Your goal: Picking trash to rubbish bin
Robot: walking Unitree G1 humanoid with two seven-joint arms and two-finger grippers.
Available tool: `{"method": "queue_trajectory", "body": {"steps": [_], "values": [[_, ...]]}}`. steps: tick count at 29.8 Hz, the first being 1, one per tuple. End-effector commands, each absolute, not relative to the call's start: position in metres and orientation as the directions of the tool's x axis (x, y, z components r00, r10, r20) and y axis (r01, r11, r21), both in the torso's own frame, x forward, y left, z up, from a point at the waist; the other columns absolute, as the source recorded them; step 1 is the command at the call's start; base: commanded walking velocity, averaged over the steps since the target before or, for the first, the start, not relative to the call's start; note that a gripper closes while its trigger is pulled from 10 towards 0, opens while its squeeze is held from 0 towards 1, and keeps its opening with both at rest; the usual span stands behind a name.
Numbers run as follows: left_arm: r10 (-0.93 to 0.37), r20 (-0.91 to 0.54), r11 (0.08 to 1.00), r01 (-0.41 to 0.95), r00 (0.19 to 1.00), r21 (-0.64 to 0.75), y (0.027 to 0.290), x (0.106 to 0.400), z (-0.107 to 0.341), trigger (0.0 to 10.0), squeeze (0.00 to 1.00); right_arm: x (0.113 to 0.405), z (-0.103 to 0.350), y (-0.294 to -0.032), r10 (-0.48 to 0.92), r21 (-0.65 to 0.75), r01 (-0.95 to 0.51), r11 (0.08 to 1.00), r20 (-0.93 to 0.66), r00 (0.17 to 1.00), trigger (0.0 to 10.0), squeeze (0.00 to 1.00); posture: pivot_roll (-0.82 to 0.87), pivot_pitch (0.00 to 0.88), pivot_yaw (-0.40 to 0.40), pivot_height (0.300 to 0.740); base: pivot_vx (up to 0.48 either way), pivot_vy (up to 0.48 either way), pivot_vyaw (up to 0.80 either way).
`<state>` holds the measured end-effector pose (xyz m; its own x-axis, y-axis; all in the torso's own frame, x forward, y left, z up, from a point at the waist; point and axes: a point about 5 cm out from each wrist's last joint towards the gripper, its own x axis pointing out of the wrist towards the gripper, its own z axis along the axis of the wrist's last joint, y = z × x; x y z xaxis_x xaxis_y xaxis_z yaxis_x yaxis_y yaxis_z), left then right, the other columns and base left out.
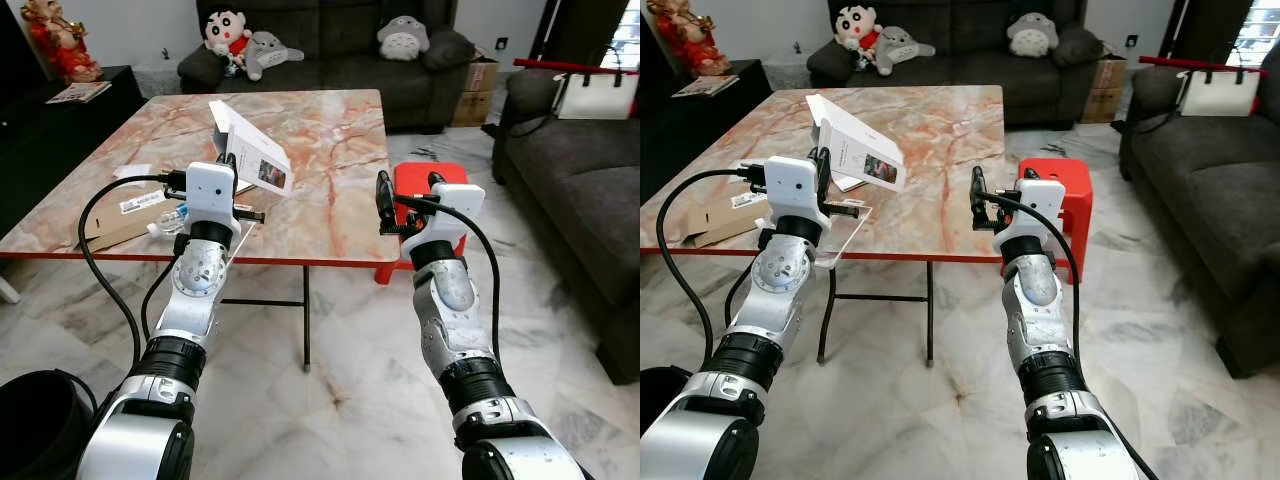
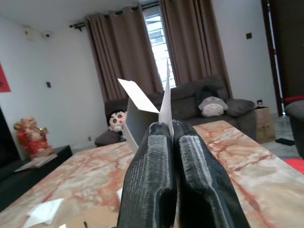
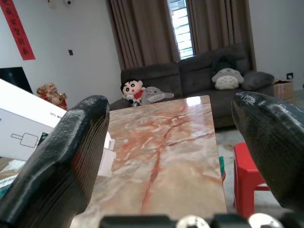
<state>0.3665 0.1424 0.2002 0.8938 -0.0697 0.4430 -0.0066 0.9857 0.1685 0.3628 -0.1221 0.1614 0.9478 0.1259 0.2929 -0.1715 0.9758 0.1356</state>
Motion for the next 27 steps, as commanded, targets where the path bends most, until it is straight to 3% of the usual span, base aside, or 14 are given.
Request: {"method": "queue_trajectory", "body": {"steps": [1,27], "values": [[-0.061,0.458,0.984,-0.023,0.887,0.175,0.1465,0.3653,0.2054,10.0,0.00,0.3635,0.1655,-0.1177,0.140,0.137,-0.188,0.973,0.303,0.943,10.0,0.00,-0.14,0.000,0.081,0.740,0.000,0.000,0.00],[-0.067,0.465,0.983,-0.021,0.883,0.181,0.1441,0.3638,0.2081,10.0,0.00,0.3623,0.1602,-0.1138,0.160,0.134,-0.205,0.970,0.287,0.945,10.0,0.00,-0.13,0.000,0.073,0.740,0.000,0.000,0.00]]}}
